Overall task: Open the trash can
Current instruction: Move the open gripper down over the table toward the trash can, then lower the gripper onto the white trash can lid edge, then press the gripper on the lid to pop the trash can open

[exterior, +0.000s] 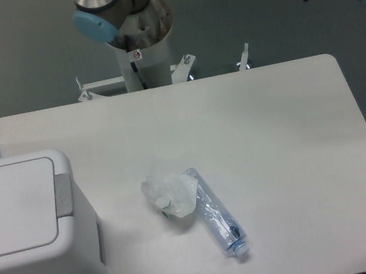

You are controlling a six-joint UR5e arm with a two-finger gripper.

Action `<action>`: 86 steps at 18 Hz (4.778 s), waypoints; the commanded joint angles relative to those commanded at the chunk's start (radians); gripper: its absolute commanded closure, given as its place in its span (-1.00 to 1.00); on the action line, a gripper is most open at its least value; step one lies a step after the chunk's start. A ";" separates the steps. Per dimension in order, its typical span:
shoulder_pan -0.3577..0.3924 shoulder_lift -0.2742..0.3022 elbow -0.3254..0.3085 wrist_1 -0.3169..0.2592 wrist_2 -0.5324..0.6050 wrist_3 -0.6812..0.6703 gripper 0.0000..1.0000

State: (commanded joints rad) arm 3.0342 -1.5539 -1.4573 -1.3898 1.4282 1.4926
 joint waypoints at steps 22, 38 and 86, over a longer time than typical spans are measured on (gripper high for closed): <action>-0.549 -0.087 0.008 0.271 -0.005 -1.158 -1.00; -0.819 -0.175 -0.018 0.396 -0.008 -1.479 -1.00; -0.881 -0.239 -0.018 0.402 -0.005 -1.522 -1.00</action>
State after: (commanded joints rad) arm 2.1537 -1.7932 -1.4757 -0.9879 1.4235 -0.0291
